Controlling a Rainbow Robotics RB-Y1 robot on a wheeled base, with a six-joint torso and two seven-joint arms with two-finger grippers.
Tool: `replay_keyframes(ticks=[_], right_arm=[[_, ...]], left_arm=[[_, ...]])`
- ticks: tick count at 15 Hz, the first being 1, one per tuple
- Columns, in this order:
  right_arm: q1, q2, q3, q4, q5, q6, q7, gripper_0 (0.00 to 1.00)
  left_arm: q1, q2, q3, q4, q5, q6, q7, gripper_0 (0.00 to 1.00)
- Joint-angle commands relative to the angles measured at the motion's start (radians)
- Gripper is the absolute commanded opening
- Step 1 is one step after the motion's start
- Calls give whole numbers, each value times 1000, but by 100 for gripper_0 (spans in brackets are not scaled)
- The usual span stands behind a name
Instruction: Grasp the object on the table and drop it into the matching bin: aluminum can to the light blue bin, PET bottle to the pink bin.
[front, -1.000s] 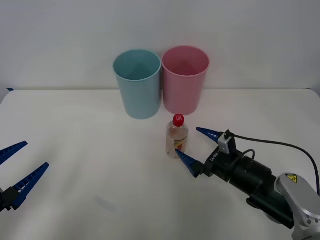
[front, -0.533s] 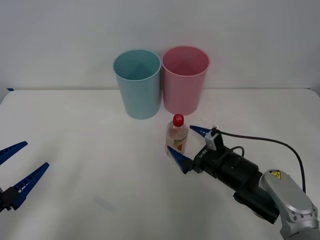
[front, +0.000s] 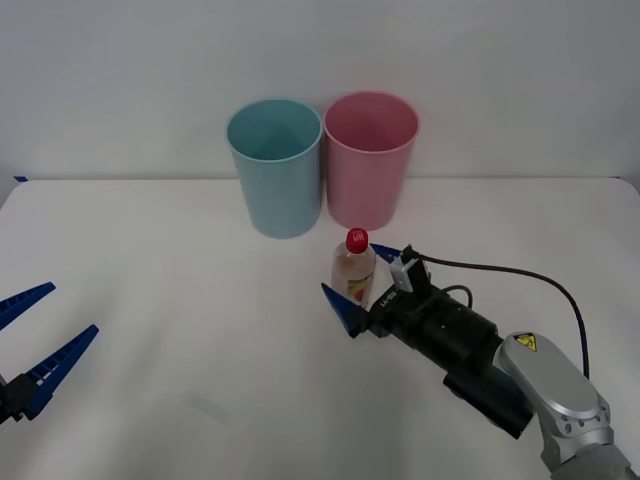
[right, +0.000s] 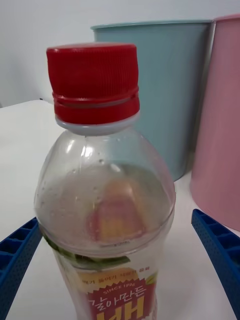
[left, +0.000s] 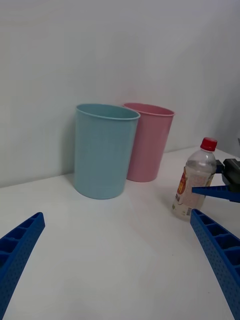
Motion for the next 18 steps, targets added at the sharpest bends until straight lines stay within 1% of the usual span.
replay_keyframes(ticks=[1,2,3,4,5,10,13,16,18], right_arm=[[-1,1,9,0,0,16,-2,100],[-1,-1,11,0,0,20,3,86],[-3,-1,12,0,1,25,-2,14],[-3,-1,16,0,1,30,1,5],[-4,-1,20,0,0,34,-2,0],[-4,-1,28,0,1,54,-5,0],[-3,-1,26,-2,-36,48,3,0],[20,-35,26,-68,-73,51,-9,0],[51,-82,28,-147,-122,56,-22,0]], left_arm=[[0,0,0,0,0,0,0,100],[0,0,0,0,0,0,0,100],[0,0,0,0,0,0,0,100],[0,0,0,0,0,0,0,100],[0,0,0,0,0,0,0,100],[0,0,0,0,0,0,0,100],[0,0,0,0,0,0,0,100],[0,0,0,0,0,0,0,100],[0,0,0,0,0,0,0,100]])
